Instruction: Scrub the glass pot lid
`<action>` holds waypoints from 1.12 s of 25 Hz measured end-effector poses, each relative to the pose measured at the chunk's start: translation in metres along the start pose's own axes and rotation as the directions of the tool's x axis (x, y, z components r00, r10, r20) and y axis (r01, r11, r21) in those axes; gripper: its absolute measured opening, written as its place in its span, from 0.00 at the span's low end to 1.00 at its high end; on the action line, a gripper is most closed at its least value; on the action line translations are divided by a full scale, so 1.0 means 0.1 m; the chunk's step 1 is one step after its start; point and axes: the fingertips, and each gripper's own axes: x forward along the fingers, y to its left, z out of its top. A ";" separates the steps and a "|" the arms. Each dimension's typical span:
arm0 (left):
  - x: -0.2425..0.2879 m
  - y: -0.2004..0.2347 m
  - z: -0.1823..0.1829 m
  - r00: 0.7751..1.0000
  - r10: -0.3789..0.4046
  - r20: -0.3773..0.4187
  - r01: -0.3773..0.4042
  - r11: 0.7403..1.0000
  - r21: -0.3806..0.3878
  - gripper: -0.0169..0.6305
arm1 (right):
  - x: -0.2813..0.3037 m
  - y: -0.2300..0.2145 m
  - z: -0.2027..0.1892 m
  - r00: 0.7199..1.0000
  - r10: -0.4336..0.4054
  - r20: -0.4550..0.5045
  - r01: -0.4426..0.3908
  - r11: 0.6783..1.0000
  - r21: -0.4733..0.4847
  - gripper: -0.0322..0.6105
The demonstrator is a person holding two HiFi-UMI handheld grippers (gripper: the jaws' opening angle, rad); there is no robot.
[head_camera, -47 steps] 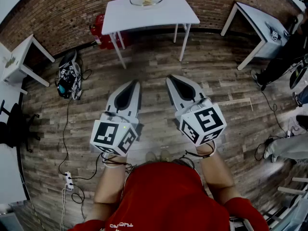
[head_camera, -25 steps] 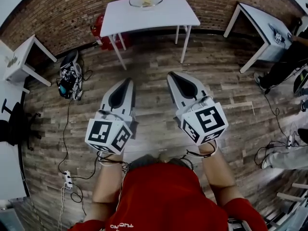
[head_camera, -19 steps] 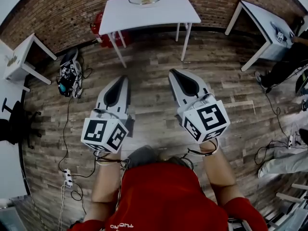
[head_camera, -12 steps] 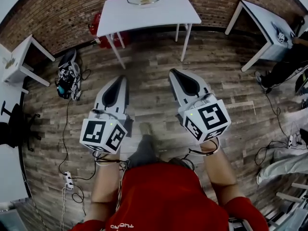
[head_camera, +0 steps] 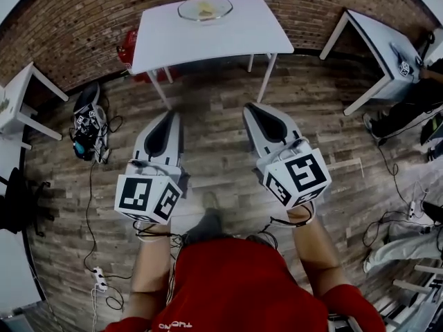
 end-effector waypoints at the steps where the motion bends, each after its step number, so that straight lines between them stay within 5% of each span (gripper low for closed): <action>1: 0.10 0.12 0.00 1.000 -0.003 -0.004 0.003 1.000 -0.002 0.06 | 0.15 -0.05 0.01 1.000 -0.004 0.000 0.004 1.000 0.001 0.10; 13: 1.23 1.43 0.12 0.999 -0.044 -0.012 0.044 0.999 -0.014 0.06 | 1.70 -0.50 0.12 0.999 -0.046 0.017 0.046 0.999 0.007 0.10; 28: 2.24 2.01 -0.05 0.999 -0.031 -0.014 0.031 0.999 -0.038 0.06 | 2.71 -1.21 0.08 1.000 -0.024 0.008 0.024 1.000 -0.016 0.10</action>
